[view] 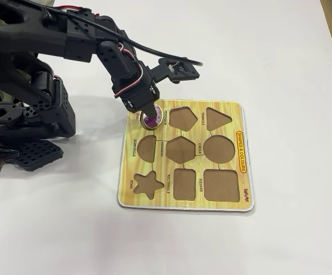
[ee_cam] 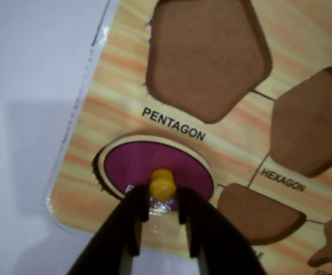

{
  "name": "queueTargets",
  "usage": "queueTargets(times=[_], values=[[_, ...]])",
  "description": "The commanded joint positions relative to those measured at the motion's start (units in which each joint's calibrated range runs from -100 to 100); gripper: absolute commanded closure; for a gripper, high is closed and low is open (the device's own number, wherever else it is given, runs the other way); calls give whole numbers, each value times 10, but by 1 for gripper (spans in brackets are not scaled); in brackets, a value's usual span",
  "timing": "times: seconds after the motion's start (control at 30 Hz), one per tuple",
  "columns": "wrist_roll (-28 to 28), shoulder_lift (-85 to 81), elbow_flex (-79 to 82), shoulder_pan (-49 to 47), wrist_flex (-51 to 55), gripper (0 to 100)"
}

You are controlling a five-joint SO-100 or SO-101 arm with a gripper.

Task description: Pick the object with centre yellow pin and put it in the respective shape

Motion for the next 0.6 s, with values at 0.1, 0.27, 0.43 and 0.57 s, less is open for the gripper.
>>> queueTargets(times=[0.1, 0.27, 0.43, 0.57], values=[[1, 1, -20, -1, -8, 99], [1, 1, -20, -4, -8, 99], [1, 1, -19, -5, -8, 99], [1, 1, -19, -5, -8, 99]])
